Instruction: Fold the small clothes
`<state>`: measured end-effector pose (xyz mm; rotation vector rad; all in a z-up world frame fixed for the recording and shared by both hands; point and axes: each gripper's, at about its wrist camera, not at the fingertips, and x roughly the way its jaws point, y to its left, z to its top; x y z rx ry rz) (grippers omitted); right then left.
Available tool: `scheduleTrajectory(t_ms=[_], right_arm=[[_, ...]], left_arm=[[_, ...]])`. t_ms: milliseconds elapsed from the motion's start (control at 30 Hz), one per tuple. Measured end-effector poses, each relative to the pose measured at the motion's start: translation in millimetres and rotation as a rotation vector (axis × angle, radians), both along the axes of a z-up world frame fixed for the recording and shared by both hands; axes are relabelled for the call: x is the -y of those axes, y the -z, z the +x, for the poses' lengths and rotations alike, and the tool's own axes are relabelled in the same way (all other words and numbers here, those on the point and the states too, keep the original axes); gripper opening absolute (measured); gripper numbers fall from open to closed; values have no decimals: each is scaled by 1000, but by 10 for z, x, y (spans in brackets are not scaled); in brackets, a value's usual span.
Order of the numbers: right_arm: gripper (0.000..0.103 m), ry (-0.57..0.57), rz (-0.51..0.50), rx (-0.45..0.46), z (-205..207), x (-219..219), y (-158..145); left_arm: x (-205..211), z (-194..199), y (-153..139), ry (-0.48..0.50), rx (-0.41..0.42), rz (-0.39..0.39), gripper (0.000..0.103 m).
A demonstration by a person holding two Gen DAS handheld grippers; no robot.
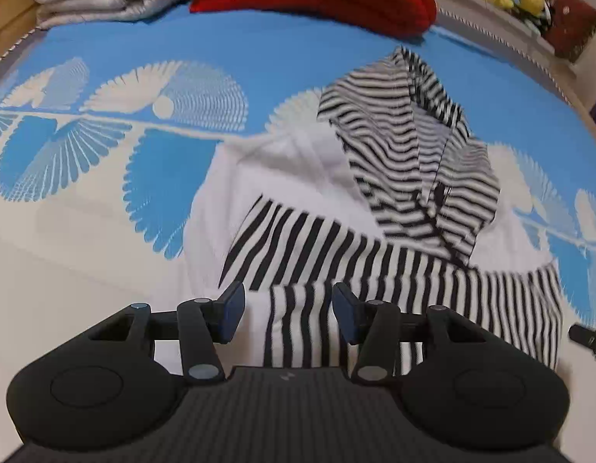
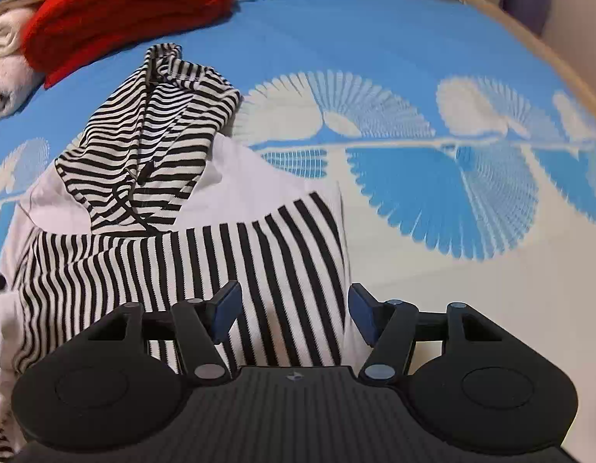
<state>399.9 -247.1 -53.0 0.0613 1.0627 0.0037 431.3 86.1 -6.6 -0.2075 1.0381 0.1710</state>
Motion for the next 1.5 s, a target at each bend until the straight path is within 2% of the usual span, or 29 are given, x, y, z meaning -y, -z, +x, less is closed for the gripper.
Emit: scheduleTrajectory(t_ms=[133,200,400,533,667,967,1100,1200,1267,1333,1433,1500], right_arm=[[64,-3,32,-17,9,4,-22],[64,-14,28,-11,-15,-27,-49],[65,-19,23,-2,-33,-21,-83],[65,-25,12,3,-40,2,-94],[65,-31,6,6,-56,24,-107],[66,-31,5,7,-96,185,-127],[67,-25,1,4,-100,285,-132],[67,-28,12,7,-92,373,-170],[67,-35,3,20,-95,409,-214],[67,-50,-7,32,-97,437,-257],[69,-67,-21,49,-103,481,-320],[70,-86,-46,62,-108,501,-344]], left_arm=[[47,25,-32,0,7,5,57],[91,53,-12,-3,5,14,64],[213,84,8,9,23,25,71],[313,90,-31,23,62,47,75],[414,76,-99,31,127,98,83],[496,146,-87,11,141,118,84],[524,153,-39,49,144,125,84],[545,151,-12,68,176,170,83],[530,143,-14,72,206,206,79],[496,150,-24,72,221,237,66],[423,179,-31,77,221,242,40],[391,199,-34,69,218,253,15]])
